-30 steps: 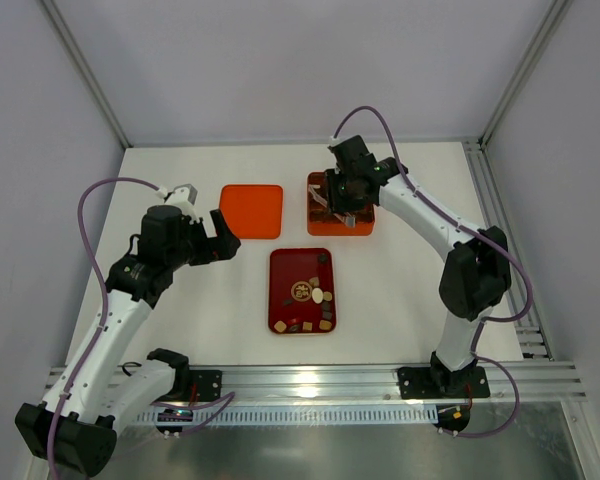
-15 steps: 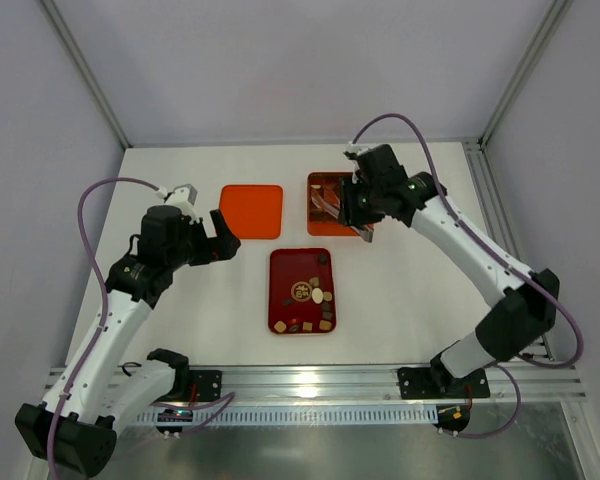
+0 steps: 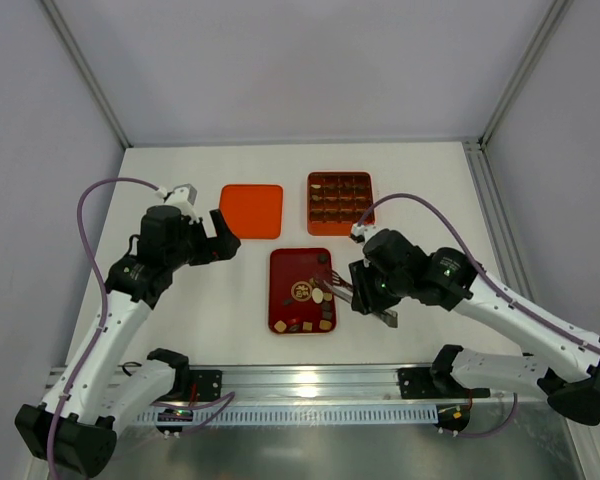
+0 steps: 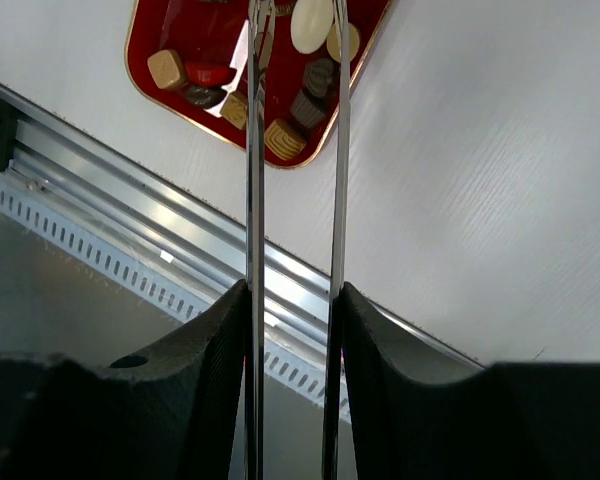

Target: Pack the chocolate

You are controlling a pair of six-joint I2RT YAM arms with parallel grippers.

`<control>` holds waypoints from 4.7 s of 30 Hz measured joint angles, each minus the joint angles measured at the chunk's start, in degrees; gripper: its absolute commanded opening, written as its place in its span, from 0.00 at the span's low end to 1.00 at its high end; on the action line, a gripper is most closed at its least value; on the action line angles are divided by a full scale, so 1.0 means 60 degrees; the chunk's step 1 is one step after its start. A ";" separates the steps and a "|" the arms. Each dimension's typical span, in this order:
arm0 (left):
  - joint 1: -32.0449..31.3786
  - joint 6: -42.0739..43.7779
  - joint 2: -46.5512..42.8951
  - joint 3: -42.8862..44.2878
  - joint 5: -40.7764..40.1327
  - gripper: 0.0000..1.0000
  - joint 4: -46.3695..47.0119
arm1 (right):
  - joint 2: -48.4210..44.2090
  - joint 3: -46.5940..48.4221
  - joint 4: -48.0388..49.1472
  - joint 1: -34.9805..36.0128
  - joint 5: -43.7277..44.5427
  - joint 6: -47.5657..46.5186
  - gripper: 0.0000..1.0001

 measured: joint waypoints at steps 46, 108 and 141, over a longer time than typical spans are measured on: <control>0.0000 0.0004 -0.0022 0.0000 0.0000 1.00 -0.0004 | 0.2404 -0.0007 0.0623 0.1504 0.0404 0.0699 0.43; 0.0000 0.0000 -0.0095 0.0000 0.0000 1.00 -0.0004 | 0.3133 0.0477 -0.0357 0.1577 0.0492 -0.0233 0.40; 0.0000 0.0000 -0.0109 0.0000 0.0000 1.00 -0.0004 | 0.3195 0.0685 -0.0463 0.1304 0.0342 -0.0488 0.33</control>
